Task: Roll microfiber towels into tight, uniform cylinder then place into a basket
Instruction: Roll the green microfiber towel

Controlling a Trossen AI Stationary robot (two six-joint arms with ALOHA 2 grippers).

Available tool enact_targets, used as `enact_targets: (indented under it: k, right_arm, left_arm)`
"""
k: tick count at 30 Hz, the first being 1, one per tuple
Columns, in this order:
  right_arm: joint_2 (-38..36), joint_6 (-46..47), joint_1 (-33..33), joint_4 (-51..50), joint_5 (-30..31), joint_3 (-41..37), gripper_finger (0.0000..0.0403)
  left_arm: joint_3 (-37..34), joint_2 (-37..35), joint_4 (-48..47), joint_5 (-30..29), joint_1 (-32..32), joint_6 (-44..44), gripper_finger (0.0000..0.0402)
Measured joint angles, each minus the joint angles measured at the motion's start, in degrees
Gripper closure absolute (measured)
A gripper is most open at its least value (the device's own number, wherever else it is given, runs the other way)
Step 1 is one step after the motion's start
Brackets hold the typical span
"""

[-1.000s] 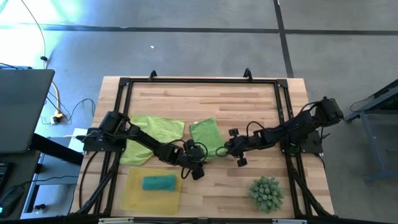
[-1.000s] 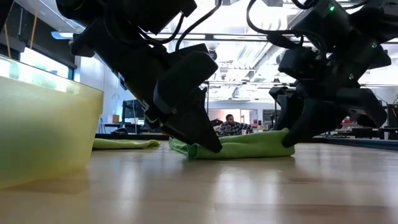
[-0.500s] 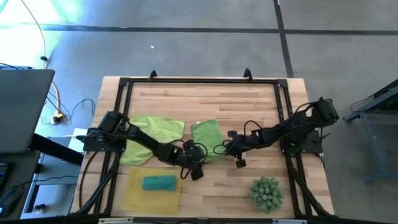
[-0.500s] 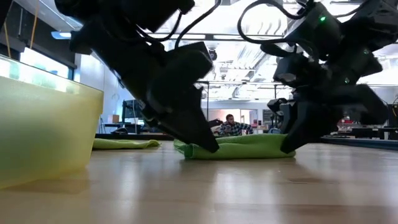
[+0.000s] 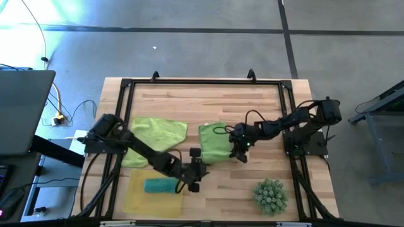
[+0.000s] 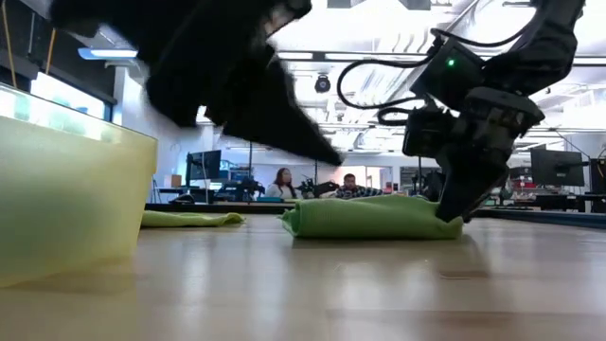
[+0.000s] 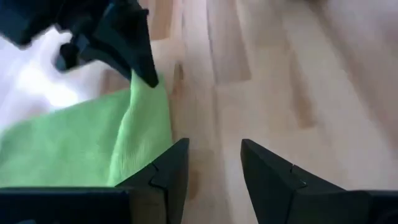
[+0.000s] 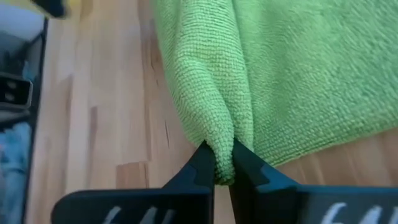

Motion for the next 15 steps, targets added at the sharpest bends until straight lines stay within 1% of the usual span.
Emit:
enact_targets:
  k: [3, 6, 9, 13, 15]
  right_arm:
    - [0.02, 2.39, -1.02, -0.29, -0.68, 0.0, 0.0398]
    - [0.0, 2.65, -1.5, -0.64, -0.77, 0.0, 0.0399]
    - [0.0, 2.65, -1.52, -0.7, -0.68, 0.0, 0.0399]
    - [-0.03, 2.65, -1.52, -0.85, -0.55, 0.02, 0.0399]
    - [-0.05, 2.65, -1.52, -0.87, -0.5, 0.02, 0.04]
  left_arm:
    - [-0.18, 1.75, -0.54, -6.14, -0.32, 3.09, 0.0268]
    - [-0.14, 3.04, -0.41, -9.18, 0.54, 2.64, 0.0268]
    - [-0.14, 4.02, -0.56, -9.26, 1.76, 1.63, 0.0268]
    - [-0.07, 4.57, -1.01, -5.29, 3.56, -0.88, 0.0268]
    - [-0.06, 4.66, -1.25, -4.56, 4.31, -1.17, 0.0262]
